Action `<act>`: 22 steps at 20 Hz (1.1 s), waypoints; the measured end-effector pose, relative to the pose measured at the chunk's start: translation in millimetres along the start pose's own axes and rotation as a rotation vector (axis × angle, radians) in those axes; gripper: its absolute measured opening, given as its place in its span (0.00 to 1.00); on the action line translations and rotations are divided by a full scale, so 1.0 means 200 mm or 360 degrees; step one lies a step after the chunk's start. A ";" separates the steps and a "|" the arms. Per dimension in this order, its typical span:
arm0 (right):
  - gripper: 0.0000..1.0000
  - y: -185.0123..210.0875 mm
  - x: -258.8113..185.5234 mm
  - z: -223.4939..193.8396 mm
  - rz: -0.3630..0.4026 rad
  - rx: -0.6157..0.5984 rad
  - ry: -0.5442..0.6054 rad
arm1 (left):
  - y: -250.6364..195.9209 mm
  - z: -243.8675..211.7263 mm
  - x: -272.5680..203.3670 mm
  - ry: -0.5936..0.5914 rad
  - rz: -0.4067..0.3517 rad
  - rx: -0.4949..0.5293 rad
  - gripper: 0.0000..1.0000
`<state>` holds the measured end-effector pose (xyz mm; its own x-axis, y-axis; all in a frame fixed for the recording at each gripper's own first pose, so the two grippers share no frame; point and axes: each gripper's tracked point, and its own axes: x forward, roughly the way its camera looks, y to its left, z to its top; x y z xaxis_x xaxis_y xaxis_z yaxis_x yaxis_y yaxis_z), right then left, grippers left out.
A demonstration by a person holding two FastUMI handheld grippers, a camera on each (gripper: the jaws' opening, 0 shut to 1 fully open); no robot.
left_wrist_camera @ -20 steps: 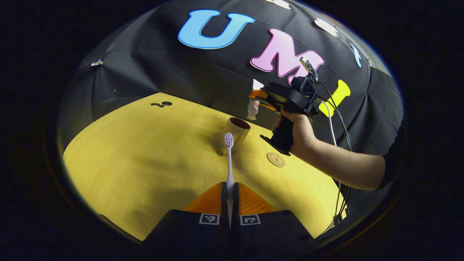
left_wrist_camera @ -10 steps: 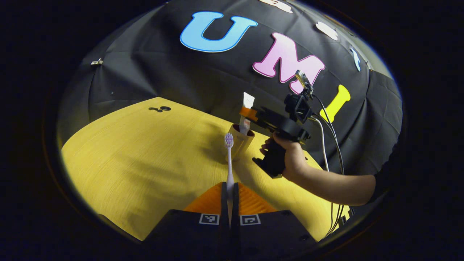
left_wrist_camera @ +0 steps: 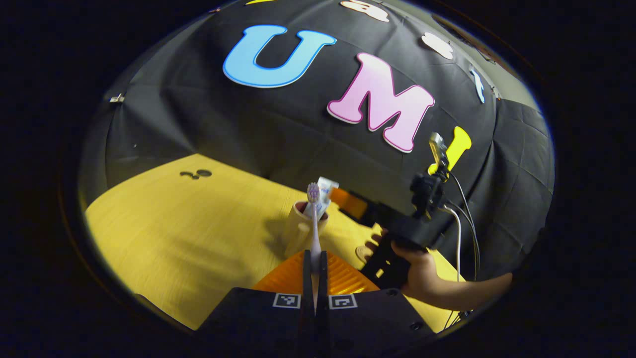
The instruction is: Put the toothbrush and toothpaste on the desktop into the cup, then pick up the cup and place it on the coaster on the desktop.
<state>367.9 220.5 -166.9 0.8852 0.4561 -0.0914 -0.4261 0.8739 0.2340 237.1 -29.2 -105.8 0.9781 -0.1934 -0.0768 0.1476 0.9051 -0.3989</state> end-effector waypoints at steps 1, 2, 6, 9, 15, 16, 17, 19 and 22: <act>0.98 -0.06 -0.04 0.00 -0.0029 0.0018 0.0012 | -0.01 0.07 0.06 -0.0033 -0.0005 0.0021 0.06; 0.98 -0.11 -0.07 0.00 -0.0061 0.0035 0.0024 | -0.02 0.14 0.11 -0.0078 -0.0016 0.0042 0.06; 0.98 -0.37 -0.21 -0.02 -0.0253 0.0069 0.0064 | -0.06 0.41 0.28 -0.0212 -0.0063 0.0080 0.06; 0.98 -0.50 -0.30 -0.02 -0.0345 0.0138 0.0047 | -0.08 0.54 0.40 -0.0286 -0.0096 0.0153 0.06; 0.98 -0.76 -0.51 0.02 -0.0512 -0.0129 0.0019 | -0.02 0.57 0.65 -0.0379 -0.0057 0.0216 0.06; 0.98 -0.80 -0.54 0.01 -0.0528 -0.0143 0.0024 | 0.01 0.58 0.68 -0.0398 -0.0024 0.0216 0.06; 0.98 -0.82 -0.57 -0.01 -0.0545 -0.0143 0.0038 | 0.03 0.57 0.71 -0.0416 -0.0010 0.0201 0.07; 0.98 -0.87 -0.61 -0.05 -0.0577 -0.0132 0.0070 | 0.03 0.54 0.77 -0.0439 -0.0026 0.0167 0.07; 0.98 -0.92 -0.65 -0.10 -0.0606 -0.0110 0.0112 | 0.05 0.43 0.84 -0.0376 -0.0015 0.0246 0.08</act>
<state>327.1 4.0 -218.3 0.9684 0.1053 -0.2260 -0.0833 0.9910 0.1050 415.7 -19.1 -43.5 0.9810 -0.1248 0.1488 0.1597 0.9542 -0.2528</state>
